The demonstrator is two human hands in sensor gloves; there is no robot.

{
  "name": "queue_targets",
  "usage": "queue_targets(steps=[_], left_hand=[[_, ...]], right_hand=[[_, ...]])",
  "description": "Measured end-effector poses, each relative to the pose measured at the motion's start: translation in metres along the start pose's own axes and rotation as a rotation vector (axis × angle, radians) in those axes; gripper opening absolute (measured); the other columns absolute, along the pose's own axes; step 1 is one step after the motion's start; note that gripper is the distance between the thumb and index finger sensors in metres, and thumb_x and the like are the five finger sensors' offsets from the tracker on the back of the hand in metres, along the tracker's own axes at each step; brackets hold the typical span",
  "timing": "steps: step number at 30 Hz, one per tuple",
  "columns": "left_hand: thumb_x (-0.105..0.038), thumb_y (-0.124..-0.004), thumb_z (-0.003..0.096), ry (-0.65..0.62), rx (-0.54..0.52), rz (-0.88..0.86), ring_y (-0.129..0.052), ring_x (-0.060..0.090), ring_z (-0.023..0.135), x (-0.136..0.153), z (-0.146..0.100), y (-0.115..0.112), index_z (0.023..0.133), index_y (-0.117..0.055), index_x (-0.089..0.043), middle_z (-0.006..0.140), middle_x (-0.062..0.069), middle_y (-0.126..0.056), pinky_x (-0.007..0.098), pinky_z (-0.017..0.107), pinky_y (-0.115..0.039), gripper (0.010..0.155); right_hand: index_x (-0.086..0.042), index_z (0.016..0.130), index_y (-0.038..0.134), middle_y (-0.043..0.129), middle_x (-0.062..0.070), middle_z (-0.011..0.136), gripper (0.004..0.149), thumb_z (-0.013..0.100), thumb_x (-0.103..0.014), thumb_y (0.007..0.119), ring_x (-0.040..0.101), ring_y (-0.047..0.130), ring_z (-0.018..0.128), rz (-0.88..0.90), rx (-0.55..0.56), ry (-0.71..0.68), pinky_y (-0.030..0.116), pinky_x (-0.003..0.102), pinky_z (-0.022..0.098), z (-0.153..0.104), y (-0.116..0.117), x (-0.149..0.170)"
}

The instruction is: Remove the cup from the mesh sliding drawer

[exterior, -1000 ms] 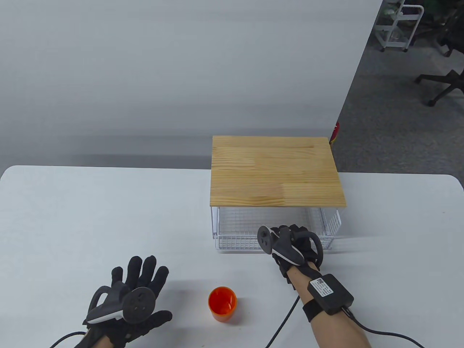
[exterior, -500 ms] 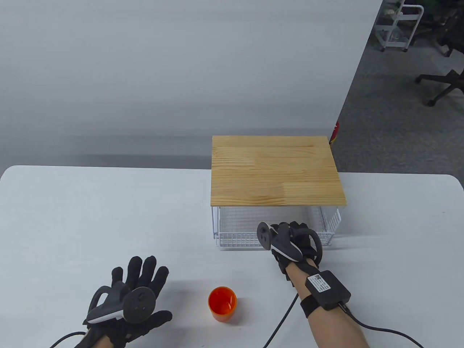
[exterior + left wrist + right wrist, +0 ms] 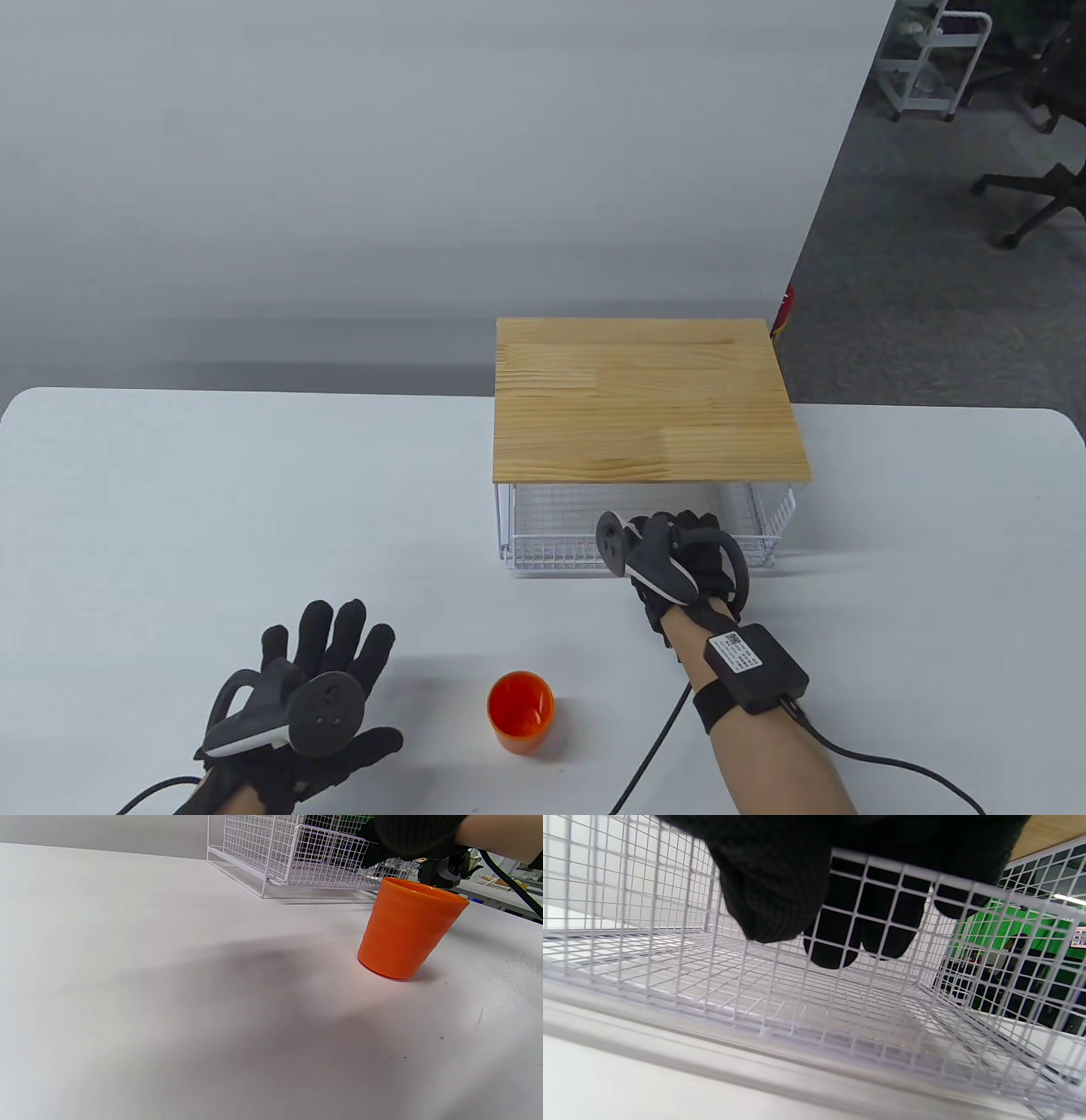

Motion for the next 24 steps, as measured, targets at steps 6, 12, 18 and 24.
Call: queue_targets(steps=[6,12,18,24], left_hand=[[-0.067,-0.056,0.0544,-0.002,0.001,-0.002,0.011,0.064,0.091,0.000,0.000,0.000,0.110,0.004,-0.010,0.106,0.030,0.015,0.085,0.054,-0.003,0.099],[-0.067,-0.056,0.0545,0.001,0.006,-0.004,0.011,0.064,0.092,0.001,0.001,-0.001,0.110,0.004,-0.010,0.106,0.030,0.014,0.085,0.053,-0.003,0.099],[-0.067,-0.056,0.0544,0.003,0.016,-0.005,0.012,0.064,0.092,0.002,0.002,-0.002,0.110,0.004,-0.011,0.106,0.030,0.014,0.085,0.053,-0.003,0.099],[-0.067,-0.056,0.0545,0.009,0.027,-0.007,0.011,0.064,0.091,0.004,0.003,-0.003,0.110,0.004,-0.010,0.106,0.030,0.014,0.085,0.054,-0.003,0.099]], right_hand=[[-0.034,0.081,0.094,0.108,0.008,0.088,0.028,0.057,-0.023,0.084,0.044,0.107,0.082,-0.015,0.005,0.024,0.081,0.072,0.058,0.005,0.000,-0.002],[-0.034,0.082,0.093,0.106,0.008,0.089,0.029,0.057,-0.024,0.084,0.045,0.106,0.083,-0.044,0.020,0.046,0.077,0.073,0.061,0.009,0.002,-0.005],[-0.035,0.082,0.093,0.106,0.008,0.090,0.029,0.057,-0.024,0.084,0.045,0.106,0.084,-0.050,0.026,0.059,0.079,0.073,0.059,0.013,0.002,-0.007],[-0.035,0.083,0.093,0.105,0.008,0.091,0.029,0.057,-0.024,0.084,0.046,0.105,0.085,-0.060,0.042,0.076,0.078,0.073,0.060,0.016,0.004,-0.008]])
Point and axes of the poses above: the tracker on the back of each hand, its own x axis roughly to the little-finger side, its own z axis roughly from the wrist to the fingertips, y = z × x, the point moved 2 cm from there along z, roughly from the wrist to the fingertips
